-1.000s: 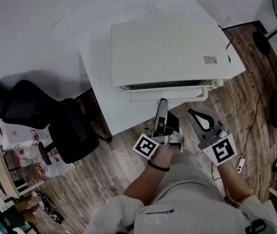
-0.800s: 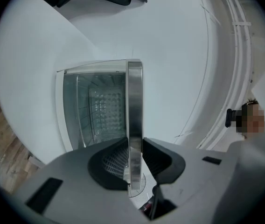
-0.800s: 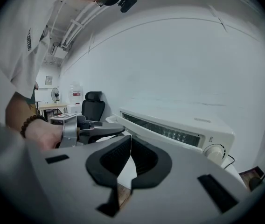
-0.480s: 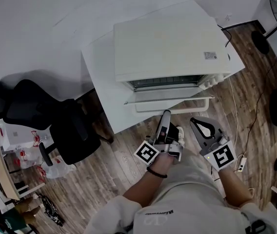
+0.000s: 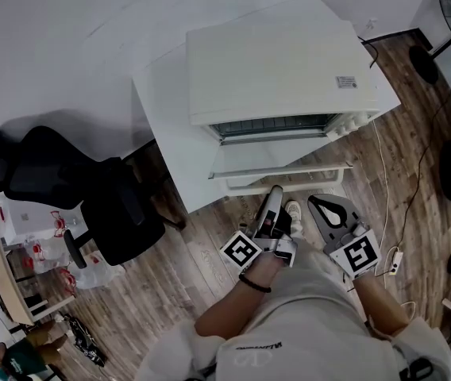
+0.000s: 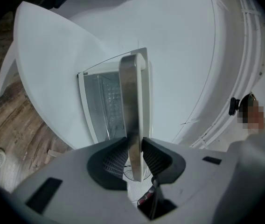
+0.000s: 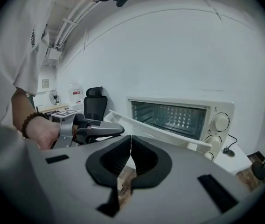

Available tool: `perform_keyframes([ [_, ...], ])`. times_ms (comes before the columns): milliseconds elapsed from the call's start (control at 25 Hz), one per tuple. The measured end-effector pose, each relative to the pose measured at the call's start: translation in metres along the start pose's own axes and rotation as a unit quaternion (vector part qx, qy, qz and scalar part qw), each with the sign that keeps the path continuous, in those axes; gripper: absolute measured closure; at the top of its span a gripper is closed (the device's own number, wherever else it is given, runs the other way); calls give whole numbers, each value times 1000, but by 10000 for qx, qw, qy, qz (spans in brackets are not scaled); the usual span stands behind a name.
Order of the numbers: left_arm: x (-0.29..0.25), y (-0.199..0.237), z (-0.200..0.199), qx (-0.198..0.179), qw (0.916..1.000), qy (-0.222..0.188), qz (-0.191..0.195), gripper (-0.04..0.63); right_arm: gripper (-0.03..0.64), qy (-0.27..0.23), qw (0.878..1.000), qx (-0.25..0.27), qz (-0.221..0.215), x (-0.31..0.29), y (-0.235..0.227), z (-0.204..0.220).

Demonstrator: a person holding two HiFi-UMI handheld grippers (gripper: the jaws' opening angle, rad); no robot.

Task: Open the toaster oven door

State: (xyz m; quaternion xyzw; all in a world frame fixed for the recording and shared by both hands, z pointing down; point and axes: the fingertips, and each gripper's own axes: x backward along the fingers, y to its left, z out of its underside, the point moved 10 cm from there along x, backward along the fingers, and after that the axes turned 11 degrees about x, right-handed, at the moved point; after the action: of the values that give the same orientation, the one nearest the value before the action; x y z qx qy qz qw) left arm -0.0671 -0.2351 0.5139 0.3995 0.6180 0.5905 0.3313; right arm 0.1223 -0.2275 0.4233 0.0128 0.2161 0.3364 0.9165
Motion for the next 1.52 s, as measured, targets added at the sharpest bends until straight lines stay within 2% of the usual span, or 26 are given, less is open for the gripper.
perform_keyframes([
  [360,7,9,-2,-72,9997,201,-126,495,598,98,9994,-335,-67,-8,12,17],
  [840,16,17,-3,-197,9984,440,-289,494,598,210,9986,-487,-41,-10,15,29],
  [1520,45,55,4,-142,9948,642,-772,500,598,496,9959,-654,-391,-11,41,48],
])
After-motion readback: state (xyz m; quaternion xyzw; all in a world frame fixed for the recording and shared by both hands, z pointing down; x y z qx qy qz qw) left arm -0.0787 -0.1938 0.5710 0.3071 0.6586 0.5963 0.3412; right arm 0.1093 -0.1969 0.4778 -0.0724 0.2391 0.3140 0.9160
